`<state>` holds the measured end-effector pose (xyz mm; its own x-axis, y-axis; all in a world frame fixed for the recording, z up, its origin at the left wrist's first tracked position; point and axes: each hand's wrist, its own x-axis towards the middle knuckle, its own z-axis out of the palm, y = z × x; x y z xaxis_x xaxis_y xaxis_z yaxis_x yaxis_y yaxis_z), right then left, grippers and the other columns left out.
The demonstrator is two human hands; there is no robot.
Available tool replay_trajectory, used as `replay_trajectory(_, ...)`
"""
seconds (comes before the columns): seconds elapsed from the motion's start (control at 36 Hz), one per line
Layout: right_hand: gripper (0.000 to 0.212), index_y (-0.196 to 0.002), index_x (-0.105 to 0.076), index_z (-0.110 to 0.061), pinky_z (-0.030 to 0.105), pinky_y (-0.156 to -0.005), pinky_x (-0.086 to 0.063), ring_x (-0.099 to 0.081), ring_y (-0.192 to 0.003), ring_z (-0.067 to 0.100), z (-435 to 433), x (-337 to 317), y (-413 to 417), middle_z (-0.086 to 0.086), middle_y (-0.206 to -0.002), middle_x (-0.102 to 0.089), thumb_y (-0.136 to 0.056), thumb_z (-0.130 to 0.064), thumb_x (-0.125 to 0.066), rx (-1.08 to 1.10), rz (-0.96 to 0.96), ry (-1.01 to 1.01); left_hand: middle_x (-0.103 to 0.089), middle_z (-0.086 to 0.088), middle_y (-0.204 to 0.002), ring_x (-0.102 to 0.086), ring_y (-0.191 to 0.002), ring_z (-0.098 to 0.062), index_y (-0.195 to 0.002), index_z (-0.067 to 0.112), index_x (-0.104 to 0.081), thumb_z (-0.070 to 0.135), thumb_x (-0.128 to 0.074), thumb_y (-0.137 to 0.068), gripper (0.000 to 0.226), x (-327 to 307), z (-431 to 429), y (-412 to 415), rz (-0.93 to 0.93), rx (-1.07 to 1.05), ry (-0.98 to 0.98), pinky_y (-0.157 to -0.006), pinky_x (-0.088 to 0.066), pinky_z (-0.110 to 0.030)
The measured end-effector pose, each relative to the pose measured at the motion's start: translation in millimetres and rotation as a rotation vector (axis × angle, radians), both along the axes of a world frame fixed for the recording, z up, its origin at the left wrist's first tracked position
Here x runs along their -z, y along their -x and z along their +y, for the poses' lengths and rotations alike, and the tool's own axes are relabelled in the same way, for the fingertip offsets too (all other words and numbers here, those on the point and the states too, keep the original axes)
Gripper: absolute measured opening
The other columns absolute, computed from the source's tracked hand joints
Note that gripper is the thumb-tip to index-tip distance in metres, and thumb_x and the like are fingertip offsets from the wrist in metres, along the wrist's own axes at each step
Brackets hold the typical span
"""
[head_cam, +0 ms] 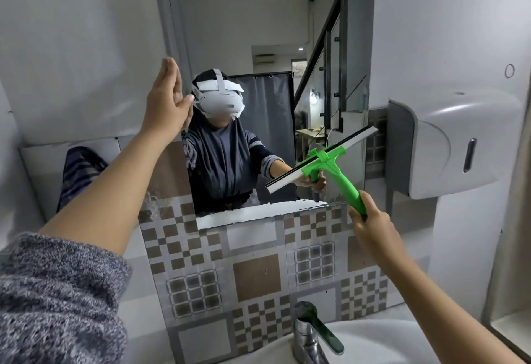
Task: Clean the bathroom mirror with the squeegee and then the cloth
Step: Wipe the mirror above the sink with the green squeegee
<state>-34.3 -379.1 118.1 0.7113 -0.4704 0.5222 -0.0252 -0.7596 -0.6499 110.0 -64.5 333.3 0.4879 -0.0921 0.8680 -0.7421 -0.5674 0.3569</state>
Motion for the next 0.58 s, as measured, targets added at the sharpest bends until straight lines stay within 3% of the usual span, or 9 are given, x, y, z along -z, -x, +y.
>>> replay_trajectory(0.06,0.037,-0.131,-0.037,-0.023,0.043,-0.059,-0.051,-0.057,-0.063,0.030,6.6,2.7,-0.7,0.014,-0.083,-0.060,-0.095,-0.029,-0.044,-0.014,-0.003,-0.067,-0.008,-0.014,-0.155,-0.018,-0.140,-0.018,-0.145,0.004,-0.012,-0.006,-0.052,-0.089,0.069,0.8,-0.9,1.3,0.009,0.029,0.008,-0.079,-0.019,0.015)
replay_trajectory(0.11,0.039,-0.133,-0.037,-0.022,0.038,-0.054,-0.049,-0.055,-0.058,0.025,13.9,3.3,-0.1,0.011,-0.078,-0.058,-0.096,-0.028,-0.044,-0.041,-0.009,-0.137,-0.008,-0.015,-0.155,-0.018,-0.140,-0.019,-0.145,0.003,-0.012,-0.005,-0.052,-0.089,0.070,1.3,-0.6,1.2,0.004,0.031,0.002,-0.088,-0.019,0.013)
replay_trajectory(0.19,0.038,-0.133,-0.037,-0.019,0.031,-0.049,-0.042,-0.049,-0.053,0.019,23.7,3.2,2.5,0.006,-0.071,-0.054,-0.096,-0.026,-0.044,-0.060,-0.021,-0.208,-0.020,-0.019,-0.152,-0.030,-0.136,-0.028,-0.145,0.005,-0.017,0.001,-0.056,-0.089,0.068,1.3,3.9,-8.2,0.011,-0.007,-0.019,-0.107,-0.025,-0.018)
replay_trajectory(0.25,0.034,-0.130,-0.040,-0.016,0.029,-0.046,-0.039,-0.046,-0.050,0.017,30.1,3.7,4.4,0.005,-0.068,-0.053,-0.096,-0.024,-0.045,-0.071,-0.043,-0.236,-0.030,-0.023,-0.144,-0.040,-0.128,-0.038,-0.141,0.008,-0.023,0.008,-0.058,-0.088,0.063,3.3,9.1,-15.4,0.031,-0.015,-0.038,-0.102,-0.041,-0.044)
replay_trajectory(0.31,0.029,-0.125,-0.043,-0.015,0.027,-0.044,-0.037,-0.044,-0.049,0.016,36.4,3.9,5.7,0.005,-0.066,-0.051,-0.096,-0.023,-0.045,-0.079,-0.062,-0.268,-0.033,-0.023,-0.142,-0.046,-0.121,-0.043,-0.139,0.013,-0.025,0.013,-0.059,-0.088,0.061,4.7,12.3,-18.1,0.030,-0.005,-0.036,-0.096,-0.044,-0.056)
replay_trajectory(0.42,0.021,-0.116,-0.045,-0.013,0.027,-0.043,-0.035,-0.039,-0.049,0.013,50.1,6.5,7.6,0.004,-0.064,-0.048,-0.097,-0.022,-0.043,-0.108,-0.093,-0.373,-0.022,-0.016,-0.152,-0.037,-0.132,-0.032,-0.145,0.013,-0.016,0.008,-0.058,-0.088,0.071,6.4,10.1,-16.4,0.030,-0.004,-0.052,-0.109,-0.034,-0.045)
replay_trajectory(0.5,0.016,-0.108,-0.047,-0.010,0.025,-0.043,-0.035,-0.038,-0.050,0.012,63.4,11.4,8.9,0.004,-0.067,-0.046,-0.097,-0.021,-0.042,-0.130,-0.122,-0.470,-0.034,-0.030,-0.137,-0.048,-0.115,-0.050,-0.136,0.013,-0.025,0.013,-0.059,-0.087,0.059,8.8,14.1,-19.8,0.057,0.021,-0.066,-0.093,-0.044,-0.061)
replay_trajectory(0.58,0.015,-0.101,-0.048,-0.009,0.030,-0.046,-0.038,-0.039,-0.052,0.013,77.5,15.2,6.4,0.005,-0.069,-0.047,-0.097,-0.022,-0.041,-0.099,-0.130,-0.540,-0.032,-0.029,-0.137,-0.042,-0.119,-0.050,-0.140,0.013,-0.023,0.008,-0.060,-0.086,0.065,11.0,16.3,-23.1,0.052,0.015,-0.051,-0.095,-0.044,-0.059)
